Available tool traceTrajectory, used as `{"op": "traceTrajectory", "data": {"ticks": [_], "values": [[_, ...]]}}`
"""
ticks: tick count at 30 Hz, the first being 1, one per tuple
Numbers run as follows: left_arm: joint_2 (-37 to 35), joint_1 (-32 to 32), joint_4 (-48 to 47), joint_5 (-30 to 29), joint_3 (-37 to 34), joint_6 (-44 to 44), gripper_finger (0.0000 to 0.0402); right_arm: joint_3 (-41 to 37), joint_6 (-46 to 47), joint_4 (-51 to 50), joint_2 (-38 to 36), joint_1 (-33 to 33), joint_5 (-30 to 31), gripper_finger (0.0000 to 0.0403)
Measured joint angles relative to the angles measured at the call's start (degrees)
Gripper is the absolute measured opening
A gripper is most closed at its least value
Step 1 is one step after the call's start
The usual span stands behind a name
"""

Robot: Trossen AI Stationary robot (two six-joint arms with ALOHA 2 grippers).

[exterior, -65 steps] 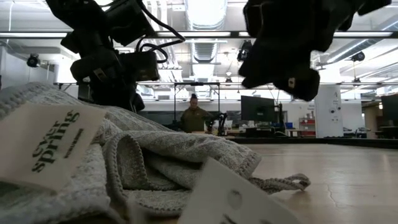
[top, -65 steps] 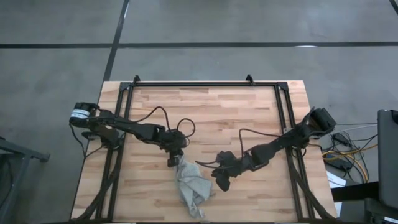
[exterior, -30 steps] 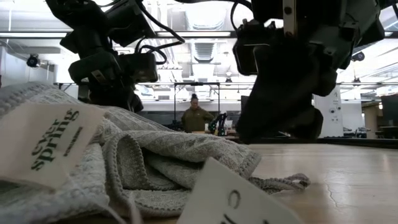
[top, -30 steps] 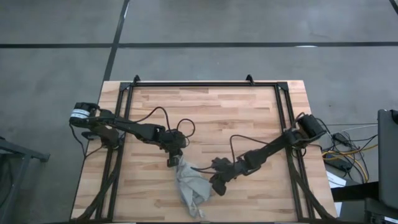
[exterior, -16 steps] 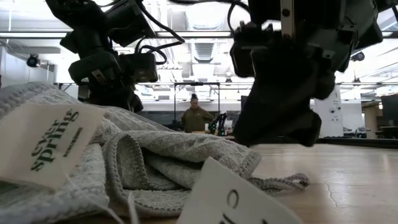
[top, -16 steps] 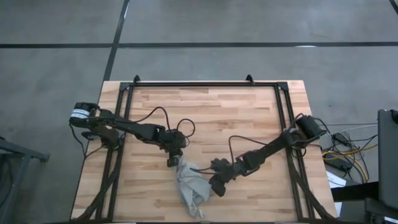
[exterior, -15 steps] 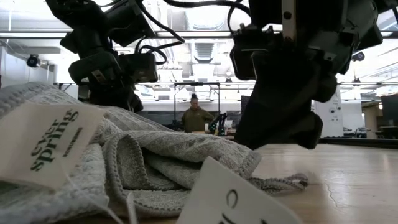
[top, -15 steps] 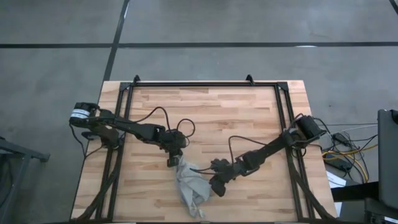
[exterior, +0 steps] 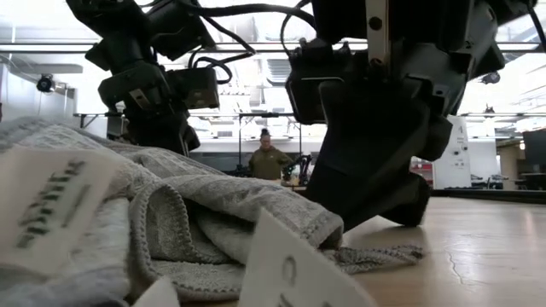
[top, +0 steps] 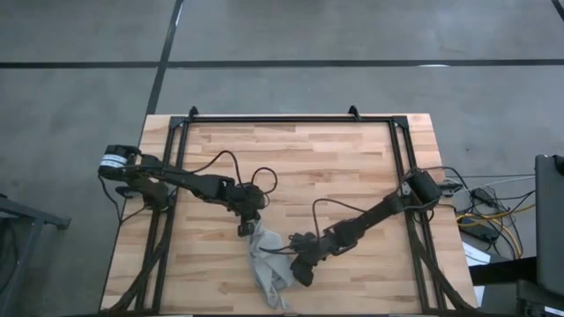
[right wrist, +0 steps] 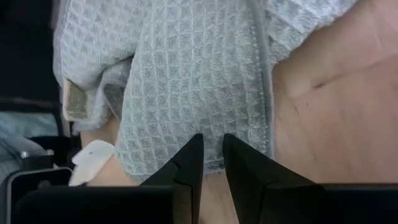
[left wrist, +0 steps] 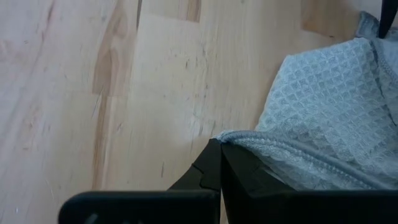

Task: Fold microfiber towels
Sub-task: Prepare the microfiber cloth on the table

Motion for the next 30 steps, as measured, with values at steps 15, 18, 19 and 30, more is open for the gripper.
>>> {"op": "traceTrajectory", "data": {"ticks": [15, 18, 19, 30], "values": [[0.0, 0.0, 0.0, 0.2, 0.0, 0.1, 0.0, 1.3, -0.9, -3.3, -0.2, 0.0, -0.6, 0.0008], [0.0, 0.0, 0.0, 0.2, 0.0, 0.0, 0.0, 1.6, -1.0, -3.5, -0.2, 0.0, -0.6, 0.0008], [0.0, 0.0, 0.0, 0.2, 0.0, 0.0, 0.0, 1.7, -1.0, -3.6, -0.2, 0.0, -0.5, 0.0008], [0.0, 0.0, -0.5, 0.7, 0.0, 0.0, 0.0, 3.2, -1.9, -12.1, -4.1, 0.0, 3.8, 0.0008]]}}
